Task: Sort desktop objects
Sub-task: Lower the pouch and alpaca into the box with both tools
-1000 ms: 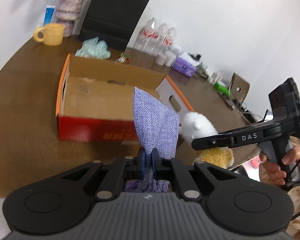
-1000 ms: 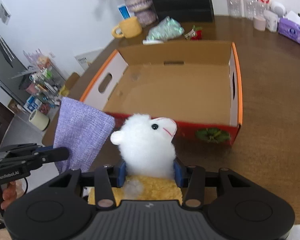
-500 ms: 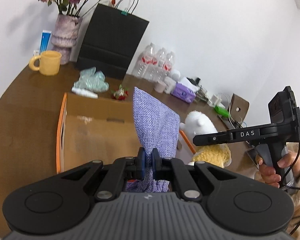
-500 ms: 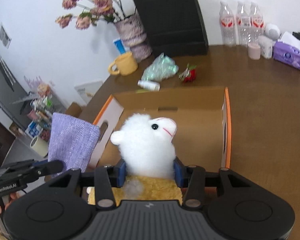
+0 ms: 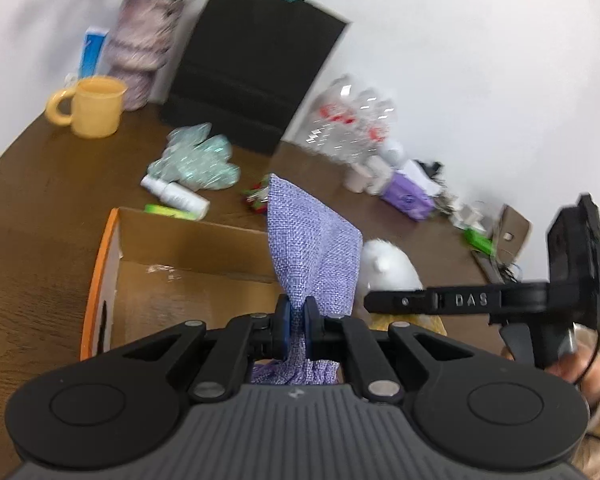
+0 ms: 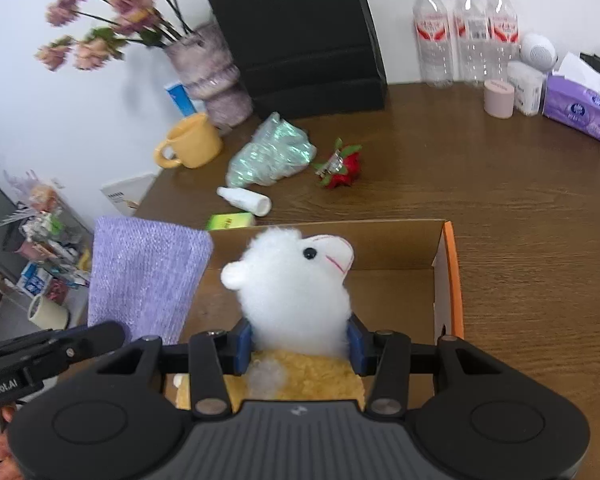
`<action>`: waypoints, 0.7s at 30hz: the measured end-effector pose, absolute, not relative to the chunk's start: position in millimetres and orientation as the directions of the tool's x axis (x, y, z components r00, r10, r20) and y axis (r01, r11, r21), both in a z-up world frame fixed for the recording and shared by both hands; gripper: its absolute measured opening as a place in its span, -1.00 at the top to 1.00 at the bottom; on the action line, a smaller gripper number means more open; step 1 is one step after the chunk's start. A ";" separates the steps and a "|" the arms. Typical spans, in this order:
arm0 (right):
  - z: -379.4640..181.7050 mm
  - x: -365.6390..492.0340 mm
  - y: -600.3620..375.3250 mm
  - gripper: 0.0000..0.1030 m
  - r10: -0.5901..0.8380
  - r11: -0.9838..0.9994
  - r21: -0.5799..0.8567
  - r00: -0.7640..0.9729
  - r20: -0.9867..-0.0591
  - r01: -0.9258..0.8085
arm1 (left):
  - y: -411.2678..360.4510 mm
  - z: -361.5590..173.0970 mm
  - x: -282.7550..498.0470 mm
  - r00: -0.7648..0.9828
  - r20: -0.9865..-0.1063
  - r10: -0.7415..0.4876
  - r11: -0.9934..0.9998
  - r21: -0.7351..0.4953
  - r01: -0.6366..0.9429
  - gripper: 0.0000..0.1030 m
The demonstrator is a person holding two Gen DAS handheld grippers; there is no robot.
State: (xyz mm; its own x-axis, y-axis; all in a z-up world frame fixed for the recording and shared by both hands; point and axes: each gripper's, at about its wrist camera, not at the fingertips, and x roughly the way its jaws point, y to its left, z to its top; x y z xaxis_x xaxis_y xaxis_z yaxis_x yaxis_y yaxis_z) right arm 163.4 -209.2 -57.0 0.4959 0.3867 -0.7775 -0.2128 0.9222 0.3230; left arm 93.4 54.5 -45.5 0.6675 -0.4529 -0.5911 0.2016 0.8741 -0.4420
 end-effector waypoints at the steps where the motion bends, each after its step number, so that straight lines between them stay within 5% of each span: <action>1: -63.3 169.1 -207.2 0.14 0.382 0.924 0.323 0.489 -0.784 -0.204 | 55.8 -50.8 100.2 0.666 -0.601 -0.442 0.878 -0.443 0.182 0.87; 21: -132.6 238.4 -140.5 0.13 0.354 0.933 0.293 0.377 -0.856 -0.210 | 74.4 -97.5 149.7 0.596 -0.756 -0.269 0.943 -0.334 0.002 0.81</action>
